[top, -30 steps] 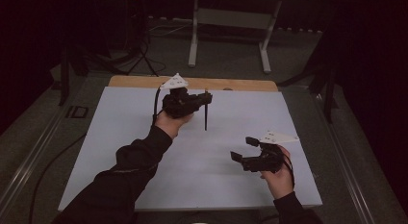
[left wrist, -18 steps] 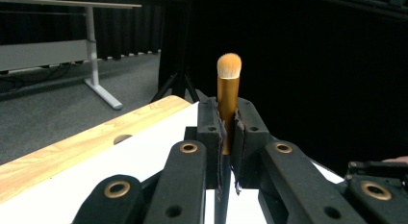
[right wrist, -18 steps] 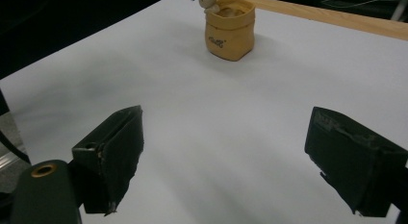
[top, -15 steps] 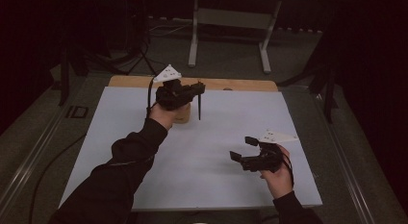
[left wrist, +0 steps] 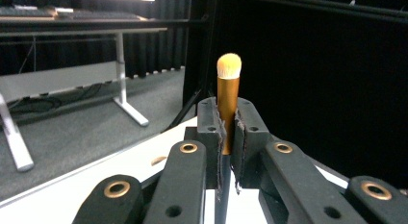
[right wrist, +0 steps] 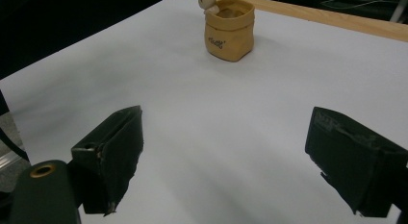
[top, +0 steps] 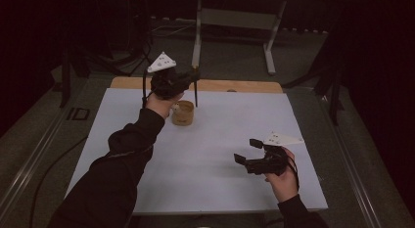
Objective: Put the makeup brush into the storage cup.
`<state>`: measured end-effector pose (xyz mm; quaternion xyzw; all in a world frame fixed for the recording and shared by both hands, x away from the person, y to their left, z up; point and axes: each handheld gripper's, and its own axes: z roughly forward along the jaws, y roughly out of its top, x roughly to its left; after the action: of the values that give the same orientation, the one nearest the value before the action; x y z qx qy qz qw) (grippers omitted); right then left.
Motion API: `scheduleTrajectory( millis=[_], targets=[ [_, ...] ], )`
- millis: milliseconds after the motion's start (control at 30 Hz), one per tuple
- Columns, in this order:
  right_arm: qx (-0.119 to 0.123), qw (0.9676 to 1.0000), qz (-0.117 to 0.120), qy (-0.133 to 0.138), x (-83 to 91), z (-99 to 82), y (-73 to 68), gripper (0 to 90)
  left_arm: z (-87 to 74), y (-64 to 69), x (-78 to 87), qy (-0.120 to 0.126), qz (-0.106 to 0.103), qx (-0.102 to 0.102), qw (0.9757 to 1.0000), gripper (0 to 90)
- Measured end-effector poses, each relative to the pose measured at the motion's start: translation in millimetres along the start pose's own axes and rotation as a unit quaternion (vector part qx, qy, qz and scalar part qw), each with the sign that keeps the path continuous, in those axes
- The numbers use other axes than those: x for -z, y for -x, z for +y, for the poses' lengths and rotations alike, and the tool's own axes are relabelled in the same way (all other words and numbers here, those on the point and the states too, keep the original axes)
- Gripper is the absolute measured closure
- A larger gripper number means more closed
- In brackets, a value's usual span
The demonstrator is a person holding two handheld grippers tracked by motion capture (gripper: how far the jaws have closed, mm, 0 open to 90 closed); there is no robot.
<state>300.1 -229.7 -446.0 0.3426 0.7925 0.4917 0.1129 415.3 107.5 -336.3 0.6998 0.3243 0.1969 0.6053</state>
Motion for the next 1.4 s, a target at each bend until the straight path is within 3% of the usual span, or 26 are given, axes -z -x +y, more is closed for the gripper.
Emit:
scheduleTrajectory(
  millis=[200,367,733,1400],
  targets=[
    [-0.002,1.0000,0.001,0.002,0.9,0.4,0.1,13.3,3.4,-8.3,-5.5,0.003,0.014,-0.013,0.9998,84.1],
    [-0.001,1.0000,-0.001,0.002,1.1,0.3,0.6,13.5,3.5,-18.4,-11.6,0.005,0.029,-0.008,0.9995,84.0],
    [-0.002,1.0000,0.003,0.000,0.0,-0.1,0.8,13.2,-9.1,-36.5,-24.8,0.026,0.060,-0.013,0.9978,83.9],
    [-0.006,1.0000,0.001,0.001,-0.4,-0.9,3.3,12.9,-43.7,-46.6,-45.3,-0.015,0.085,-0.031,0.9957,83.9]
  ],
)
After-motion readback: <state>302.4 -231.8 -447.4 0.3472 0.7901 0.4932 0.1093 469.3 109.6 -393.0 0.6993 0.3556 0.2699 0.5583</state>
